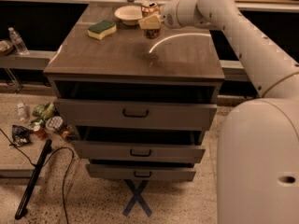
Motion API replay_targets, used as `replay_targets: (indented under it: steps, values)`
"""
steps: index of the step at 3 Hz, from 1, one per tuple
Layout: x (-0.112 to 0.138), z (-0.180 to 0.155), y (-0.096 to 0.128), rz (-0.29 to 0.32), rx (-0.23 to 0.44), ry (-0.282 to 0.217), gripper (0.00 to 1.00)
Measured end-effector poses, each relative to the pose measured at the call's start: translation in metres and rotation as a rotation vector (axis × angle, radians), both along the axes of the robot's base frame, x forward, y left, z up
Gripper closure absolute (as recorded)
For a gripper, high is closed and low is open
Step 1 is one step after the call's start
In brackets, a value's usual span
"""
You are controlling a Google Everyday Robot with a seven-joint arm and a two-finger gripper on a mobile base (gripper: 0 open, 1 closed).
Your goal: Place orange can into paper bowl
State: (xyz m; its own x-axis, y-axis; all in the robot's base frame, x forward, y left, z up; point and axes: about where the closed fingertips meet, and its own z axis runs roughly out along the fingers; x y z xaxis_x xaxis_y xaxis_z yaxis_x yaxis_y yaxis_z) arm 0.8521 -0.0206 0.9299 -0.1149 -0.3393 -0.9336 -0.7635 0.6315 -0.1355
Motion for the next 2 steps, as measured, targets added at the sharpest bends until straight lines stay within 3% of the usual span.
replay_targets:
  steps: [1, 2]
  values:
    - [0.035, -0.003, 0.036, -0.026, 0.010, 0.011, 1.00]
    - [0.058, -0.008, 0.050, -0.067, 0.012, 0.013, 1.00]
